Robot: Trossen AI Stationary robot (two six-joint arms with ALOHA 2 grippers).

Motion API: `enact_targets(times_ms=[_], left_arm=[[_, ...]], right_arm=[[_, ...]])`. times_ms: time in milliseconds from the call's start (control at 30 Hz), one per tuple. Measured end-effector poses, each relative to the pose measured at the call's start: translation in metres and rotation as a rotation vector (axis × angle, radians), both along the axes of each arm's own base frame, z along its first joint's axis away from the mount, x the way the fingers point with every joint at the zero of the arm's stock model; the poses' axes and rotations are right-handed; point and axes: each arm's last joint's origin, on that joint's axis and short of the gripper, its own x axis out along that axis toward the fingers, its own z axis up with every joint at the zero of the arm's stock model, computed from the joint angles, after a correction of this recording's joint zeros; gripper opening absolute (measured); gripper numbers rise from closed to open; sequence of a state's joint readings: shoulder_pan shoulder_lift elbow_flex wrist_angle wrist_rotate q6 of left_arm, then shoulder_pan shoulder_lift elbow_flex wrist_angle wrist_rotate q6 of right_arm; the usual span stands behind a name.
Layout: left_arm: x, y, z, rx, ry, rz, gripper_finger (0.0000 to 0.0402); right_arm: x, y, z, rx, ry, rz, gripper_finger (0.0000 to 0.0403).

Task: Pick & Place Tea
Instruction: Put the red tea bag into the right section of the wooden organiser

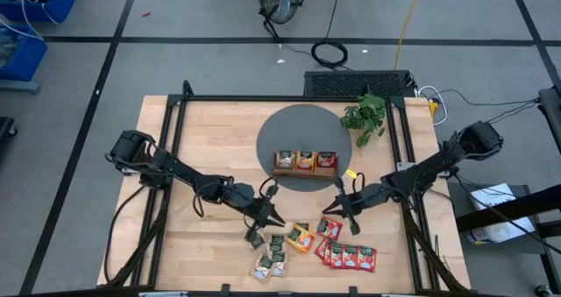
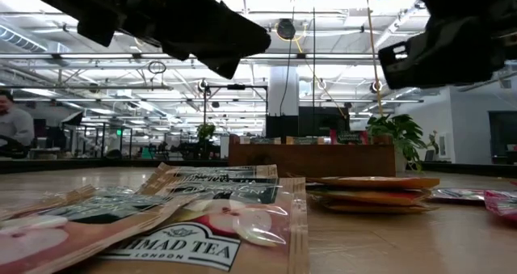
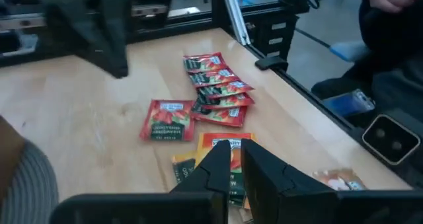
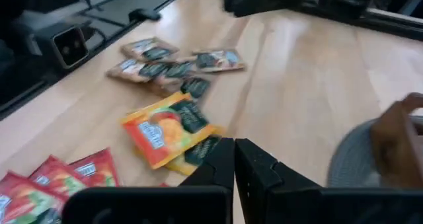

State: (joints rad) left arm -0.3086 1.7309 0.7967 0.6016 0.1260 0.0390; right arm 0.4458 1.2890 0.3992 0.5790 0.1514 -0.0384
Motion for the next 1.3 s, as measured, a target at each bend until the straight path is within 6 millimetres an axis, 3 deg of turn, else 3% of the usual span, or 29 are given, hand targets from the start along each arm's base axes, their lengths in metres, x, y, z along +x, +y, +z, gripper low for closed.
enact_targets(times_ms=[100,200,333,467,733,1000,1300], left_arm=[[0.012,-0.013,0.007,-0.014,-0.006,0.052,0.0021],[0.036,-0.029,0.011,-0.033,0.028,0.063,0.0006],[0.071,-0.041,-0.005,-0.011,0.104,0.078,0.0025],[0.104,-0.050,0.002,-0.109,0.101,0.046,0.0050],[0.146,-0.070,-0.007,-0.140,0.196,0.086,0.0092],[0.161,-0.064,-0.006,-0.247,0.277,0.176,0.0129],[0.162,-0.050,-0.014,-0.269,0.364,0.267,0.0164]], right_arm=[[-0.001,0.018,0.008,-0.038,-0.024,-0.001,0.0001],[-0.008,0.037,0.014,-0.102,0.016,-0.025,0.0001],[-0.024,0.059,0.018,-0.100,0.059,-0.050,0.0001],[-0.041,0.076,0.012,-0.016,0.124,-0.011,0.0001],[-0.066,0.108,0.005,0.114,0.174,0.136,0.0003],[-0.058,0.131,-0.031,0.088,0.125,0.192,0.0001],[-0.023,0.139,-0.048,0.045,0.199,0.205,0.0000]])
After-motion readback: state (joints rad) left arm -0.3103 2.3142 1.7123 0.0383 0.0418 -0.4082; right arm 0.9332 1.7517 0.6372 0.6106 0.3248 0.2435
